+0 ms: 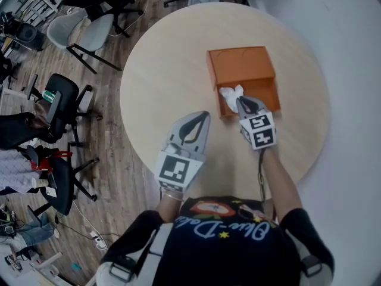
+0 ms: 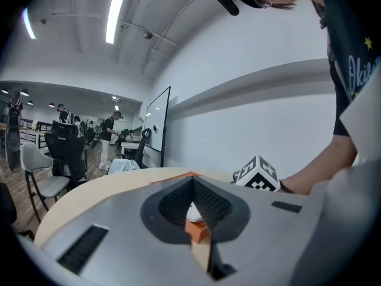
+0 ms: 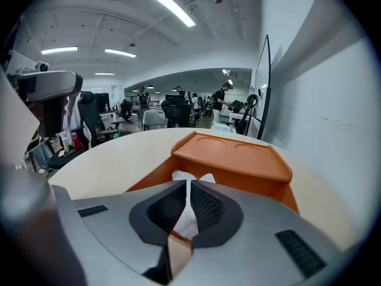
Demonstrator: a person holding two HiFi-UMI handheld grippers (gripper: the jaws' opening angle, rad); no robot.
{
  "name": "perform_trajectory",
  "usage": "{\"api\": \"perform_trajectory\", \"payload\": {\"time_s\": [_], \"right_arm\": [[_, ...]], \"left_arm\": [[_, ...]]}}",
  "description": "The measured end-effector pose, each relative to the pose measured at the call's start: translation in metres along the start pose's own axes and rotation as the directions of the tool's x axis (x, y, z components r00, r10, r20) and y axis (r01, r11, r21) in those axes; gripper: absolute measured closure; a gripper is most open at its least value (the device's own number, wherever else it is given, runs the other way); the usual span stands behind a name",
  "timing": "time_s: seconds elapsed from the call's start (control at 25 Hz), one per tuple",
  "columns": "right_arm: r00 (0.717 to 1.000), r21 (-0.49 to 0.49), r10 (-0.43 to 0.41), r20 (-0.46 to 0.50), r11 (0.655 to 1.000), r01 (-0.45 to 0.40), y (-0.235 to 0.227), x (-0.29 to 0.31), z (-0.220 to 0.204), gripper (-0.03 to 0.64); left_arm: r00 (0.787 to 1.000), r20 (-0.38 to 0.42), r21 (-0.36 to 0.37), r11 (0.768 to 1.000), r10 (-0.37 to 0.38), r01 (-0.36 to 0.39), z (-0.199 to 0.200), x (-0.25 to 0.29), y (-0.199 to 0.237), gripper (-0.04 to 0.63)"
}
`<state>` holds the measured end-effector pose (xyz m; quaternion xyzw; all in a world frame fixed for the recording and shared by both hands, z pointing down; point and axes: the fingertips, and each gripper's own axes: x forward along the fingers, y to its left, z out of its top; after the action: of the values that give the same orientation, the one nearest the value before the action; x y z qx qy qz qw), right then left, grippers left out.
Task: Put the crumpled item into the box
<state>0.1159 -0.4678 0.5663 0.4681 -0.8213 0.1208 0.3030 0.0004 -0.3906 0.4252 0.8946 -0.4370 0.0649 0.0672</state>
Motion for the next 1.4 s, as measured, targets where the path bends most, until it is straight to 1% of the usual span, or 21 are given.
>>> {"api": "perform_trajectory", "payload": {"time_s": [0.12, 0.28, 0.48, 0.72, 0.84, 0.92, 1.0, 1.2, 1.4], "right_arm": [[1.000, -0.006, -0.011, 0.016, 1.000, 0.011, -0.009, 0.002, -0.005, 0.614], [0.998, 0.001, -0.025, 0.061, 1.000, 0.025, -0.008, -0.005, 0.009, 0.614], [0.991, 0.039, -0.028, 0.132, 0.999, 0.023, -0.002, -0.022, 0.022, 0.614], [0.975, 0.095, -0.034, 0.218, 0.995, 0.013, 0.005, -0.060, 0.041, 0.617], [0.963, 0.116, -0.041, 0.268, 0.993, 0.010, 0.009, -0.081, 0.052, 0.617], [0.952, 0.118, -0.043, 0.303, 0.993, 0.007, 0.012, -0.094, 0.059, 0.617], [0.942, 0.119, -0.041, 0.334, 0.993, 0.001, 0.015, -0.105, 0.065, 0.617], [0.929, 0.142, -0.044, 0.367, 0.990, -0.009, 0.024, -0.126, 0.068, 0.617], [0.925, 0.129, -0.035, 0.379, 0.992, -0.015, 0.030, -0.136, 0.073, 0.617]], "left_arm": [[1.000, 0.002, 0.007, 1.000, -0.001, 0.001, -0.001, 0.005, -0.003, 0.603], [1.000, 0.002, 0.004, 1.000, -0.003, 0.003, 0.000, 0.004, -0.002, 0.603], [1.000, 0.009, 0.004, 1.000, -0.003, 0.002, 0.000, -0.001, -0.003, 0.603], [1.000, 0.001, 0.031, 0.999, 0.009, -0.009, 0.002, -0.008, 0.001, 0.603], [1.000, 0.004, 0.031, 0.999, 0.013, -0.013, 0.005, -0.011, 0.001, 0.603], [1.000, 0.011, 0.023, 1.000, 0.013, -0.013, 0.007, -0.012, -0.002, 0.603], [1.000, 0.007, 0.031, 0.999, 0.008, -0.008, 0.006, -0.012, -0.003, 0.603], [1.000, 0.002, 0.041, 0.999, 0.003, -0.003, 0.006, -0.014, -0.008, 0.603], [1.000, 0.005, 0.042, 0.999, 0.005, -0.005, 0.009, -0.017, -0.009, 0.603]]}}
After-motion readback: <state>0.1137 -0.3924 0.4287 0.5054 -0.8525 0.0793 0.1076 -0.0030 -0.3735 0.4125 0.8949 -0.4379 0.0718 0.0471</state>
